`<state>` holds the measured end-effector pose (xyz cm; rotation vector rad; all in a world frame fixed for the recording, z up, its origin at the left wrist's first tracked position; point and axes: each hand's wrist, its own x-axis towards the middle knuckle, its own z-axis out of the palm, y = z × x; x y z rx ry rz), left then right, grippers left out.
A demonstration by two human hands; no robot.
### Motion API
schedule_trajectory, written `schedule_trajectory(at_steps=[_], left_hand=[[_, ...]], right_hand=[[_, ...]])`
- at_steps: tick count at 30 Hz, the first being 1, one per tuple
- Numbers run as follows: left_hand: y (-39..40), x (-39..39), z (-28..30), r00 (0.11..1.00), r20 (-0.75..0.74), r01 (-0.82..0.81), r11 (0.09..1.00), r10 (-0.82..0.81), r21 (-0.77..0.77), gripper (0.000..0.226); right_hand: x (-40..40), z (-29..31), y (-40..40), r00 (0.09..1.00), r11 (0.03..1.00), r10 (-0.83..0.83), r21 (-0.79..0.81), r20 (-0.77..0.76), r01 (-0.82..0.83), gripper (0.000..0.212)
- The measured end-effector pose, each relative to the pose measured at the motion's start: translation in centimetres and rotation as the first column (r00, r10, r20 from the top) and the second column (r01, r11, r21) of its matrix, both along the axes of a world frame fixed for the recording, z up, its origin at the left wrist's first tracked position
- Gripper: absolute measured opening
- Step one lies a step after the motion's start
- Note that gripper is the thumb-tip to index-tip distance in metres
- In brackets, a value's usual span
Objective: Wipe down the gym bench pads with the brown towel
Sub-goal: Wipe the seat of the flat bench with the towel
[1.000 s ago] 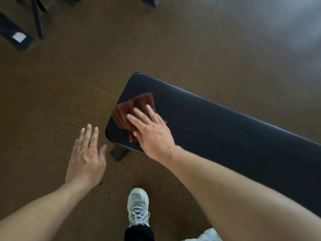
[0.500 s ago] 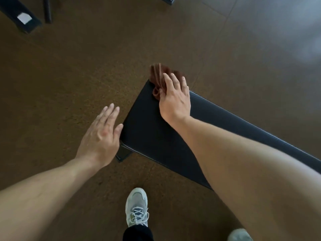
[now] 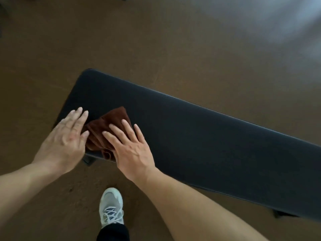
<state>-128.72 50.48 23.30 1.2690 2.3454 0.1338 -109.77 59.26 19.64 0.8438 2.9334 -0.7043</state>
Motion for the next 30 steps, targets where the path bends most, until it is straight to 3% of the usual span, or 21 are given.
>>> schedule_trajectory(at_steps=[5,8,12,15,18,22,24,26,30], left_hand=[[8.1,12.2,-1.0,0.998,0.016,0.068,0.989,-0.067,-0.128,0.069],[11.9,21.0,-1.3,0.999,-0.017,0.030,0.987,-0.033,-0.156,0.073],[13.7,32.6,-1.8,0.994,-0.004,0.113,0.991,-0.114,-0.073,0.063],[13.1,38.8,-2.3,0.997,0.002,0.078,0.997,-0.078,-0.029,0.059],[11.4,40.5,-3.2,1.000,-0.012,0.017,1.000,-0.017,-0.005,0.059],[9.3,40.5,-4.5,0.993,-0.016,0.121,0.992,-0.120,0.046,0.057],[8.3,39.0,-4.9,0.971,-0.039,0.237,0.970,-0.235,0.049,0.061],[7.6,37.2,-5.2,0.935,-0.069,0.351,0.935,-0.347,0.045,0.064],[7.1,34.6,-5.4,0.870,-0.104,0.489,0.870,-0.482,0.058,0.066]], right_hand=[[10.9,0.0,11.0,0.930,0.930,-0.367,-0.004,0.034,0.367,0.058],[21.0,0.1,15.5,0.890,0.896,-0.443,0.010,0.104,0.445,0.060],[32.8,0.9,15.2,0.951,0.958,-0.286,0.003,0.115,0.288,0.055],[38.9,0.9,12.6,0.982,0.990,-0.139,0.028,0.124,0.137,0.059],[43.0,0.2,10.6,0.984,0.996,0.057,0.064,0.169,-0.068,0.068],[46.7,-0.2,13.0,0.932,0.943,0.265,0.135,0.247,-0.304,0.074],[46.2,-0.1,14.3,0.962,0.966,0.203,0.124,0.181,-0.228,0.067],[44.6,-0.5,15.6,0.997,0.997,-0.002,0.071,0.072,-0.003,0.062],[38.0,-1.0,19.0,0.906,0.907,-0.421,0.030,0.037,0.420,0.058]])
